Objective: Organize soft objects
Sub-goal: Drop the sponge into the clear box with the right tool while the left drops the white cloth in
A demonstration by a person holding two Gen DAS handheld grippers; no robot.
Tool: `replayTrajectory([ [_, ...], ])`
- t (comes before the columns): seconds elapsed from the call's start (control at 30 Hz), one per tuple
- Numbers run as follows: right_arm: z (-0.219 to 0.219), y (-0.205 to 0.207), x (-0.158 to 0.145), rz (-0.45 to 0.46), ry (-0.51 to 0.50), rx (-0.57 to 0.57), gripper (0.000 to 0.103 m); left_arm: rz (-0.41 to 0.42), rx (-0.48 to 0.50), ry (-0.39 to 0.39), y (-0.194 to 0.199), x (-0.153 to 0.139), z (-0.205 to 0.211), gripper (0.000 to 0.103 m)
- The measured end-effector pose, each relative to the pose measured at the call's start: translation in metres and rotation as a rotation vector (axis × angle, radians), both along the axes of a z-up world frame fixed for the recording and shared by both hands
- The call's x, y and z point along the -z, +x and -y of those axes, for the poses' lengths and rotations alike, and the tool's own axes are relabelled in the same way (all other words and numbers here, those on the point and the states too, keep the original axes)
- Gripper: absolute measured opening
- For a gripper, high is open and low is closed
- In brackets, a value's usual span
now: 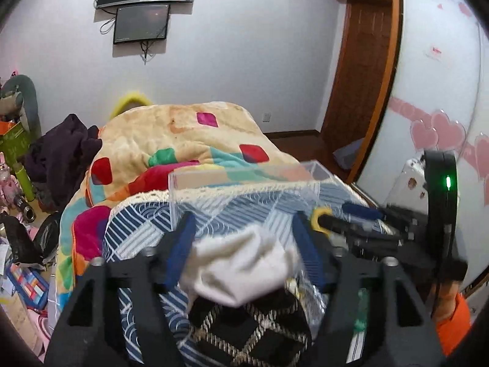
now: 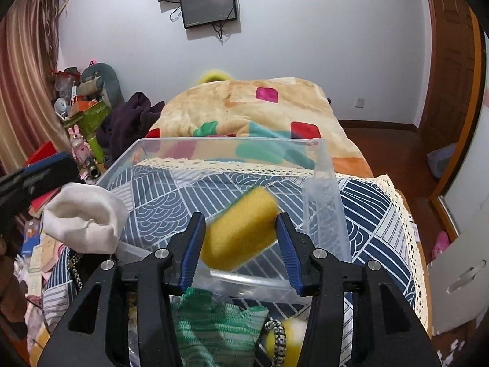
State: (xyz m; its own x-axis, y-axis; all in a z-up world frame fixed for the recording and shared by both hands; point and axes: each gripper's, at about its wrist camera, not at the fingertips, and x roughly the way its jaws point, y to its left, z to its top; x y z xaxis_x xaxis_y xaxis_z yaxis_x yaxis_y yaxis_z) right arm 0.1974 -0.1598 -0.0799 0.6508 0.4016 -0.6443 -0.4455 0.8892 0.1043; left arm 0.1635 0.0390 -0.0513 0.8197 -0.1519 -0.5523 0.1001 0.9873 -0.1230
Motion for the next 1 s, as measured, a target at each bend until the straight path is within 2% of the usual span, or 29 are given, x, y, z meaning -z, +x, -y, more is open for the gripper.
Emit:
replayTrajectory([
  [0.03, 0.002, -0.001, -0.001, 0.000, 0.006, 0.001, 0.054, -0.012, 0.010, 0.011, -0.004, 0.003, 0.002, 0.067],
  [0.2, 0.007, -0.006, -0.007, 0.015, 0.012, 0.006, 0.056, -0.053, 0.004, 0.013, -0.017, 0.018, 0.000, 0.072],
  [0.33, 0.015, -0.013, -0.012, 0.025, 0.039, 0.009, 0.064, -0.053, -0.003, 0.043, -0.020, 0.023, -0.002, 0.071],
  [0.43, 0.019, -0.019, -0.014, 0.031, 0.056, 0.011, 0.066, -0.049, 0.005, 0.063, -0.017, 0.023, 0.001, 0.056],
  [0.5, 0.023, -0.023, -0.014, 0.033, 0.065, 0.012, 0.066, -0.049, 0.009, 0.063, -0.011, 0.022, 0.003, 0.038],
  [0.6, 0.025, -0.028, -0.012, 0.024, 0.076, 0.007, 0.066, -0.046, 0.016, 0.055, 0.002, 0.019, 0.004, 0.020],
  [0.7, 0.026, -0.032, -0.009, 0.015, 0.087, -0.001, 0.066, -0.072, 0.019, 0.016, 0.018, 0.019, 0.000, 0.013],
  [0.87, 0.028, -0.040, 0.001, -0.005, 0.102, -0.017, 0.066, -0.111, 0.021, 0.000, 0.044, 0.024, 0.006, 0.013],
  [1.0, 0.026, -0.045, 0.007, -0.029, 0.114, -0.039, 0.066, -0.100, 0.019, 0.017, 0.041, 0.021, 0.014, 0.016],
])
